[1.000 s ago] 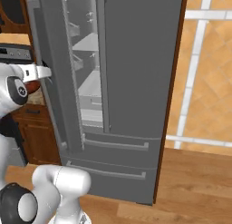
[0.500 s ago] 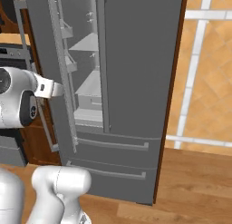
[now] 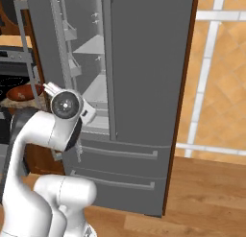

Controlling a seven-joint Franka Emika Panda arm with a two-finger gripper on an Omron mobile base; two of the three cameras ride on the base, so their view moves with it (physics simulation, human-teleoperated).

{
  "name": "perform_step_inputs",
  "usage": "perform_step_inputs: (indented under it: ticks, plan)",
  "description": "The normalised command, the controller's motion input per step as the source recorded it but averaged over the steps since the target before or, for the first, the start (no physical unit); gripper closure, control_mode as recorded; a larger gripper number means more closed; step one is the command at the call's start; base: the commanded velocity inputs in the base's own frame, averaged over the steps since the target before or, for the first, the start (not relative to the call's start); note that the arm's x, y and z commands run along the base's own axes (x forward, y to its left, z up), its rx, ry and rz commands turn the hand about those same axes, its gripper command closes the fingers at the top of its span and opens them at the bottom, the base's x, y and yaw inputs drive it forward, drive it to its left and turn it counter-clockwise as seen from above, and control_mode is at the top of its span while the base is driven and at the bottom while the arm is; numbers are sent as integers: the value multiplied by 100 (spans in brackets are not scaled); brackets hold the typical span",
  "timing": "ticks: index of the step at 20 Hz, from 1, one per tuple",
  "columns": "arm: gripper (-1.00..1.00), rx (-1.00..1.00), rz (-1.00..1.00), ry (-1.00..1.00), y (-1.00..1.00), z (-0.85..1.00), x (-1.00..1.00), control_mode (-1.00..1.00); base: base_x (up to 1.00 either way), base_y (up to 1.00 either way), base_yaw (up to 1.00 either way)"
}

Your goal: Grab a lemon wedge from the fridge and one ice cube from the ice bowl, and put them in the glass of lemonade.

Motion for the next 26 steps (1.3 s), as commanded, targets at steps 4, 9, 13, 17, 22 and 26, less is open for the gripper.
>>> perform_step_inputs:
  ticks: [4, 9, 13, 17, 22, 26]
  plan:
    - [-100, 42, 11, 42, -64, 0, 100, -100, 0, 0, 0]
    - [-100, 37, 12, 42, -23, 3, 90, -100, 0, 0, 0]
    - [-100, 10, 8, 3, 17, -3, 55, -100, 0, 0, 0]
    - [-100, 22, 13, 26, 39, 0, 89, -100, 0, 0, 0]
    - [-100, 19, 17, 23, 55, 0, 60, -100, 0, 0, 0]
    - [-100, 9, 7, 4, 69, 0, 53, -100, 0, 0, 0]
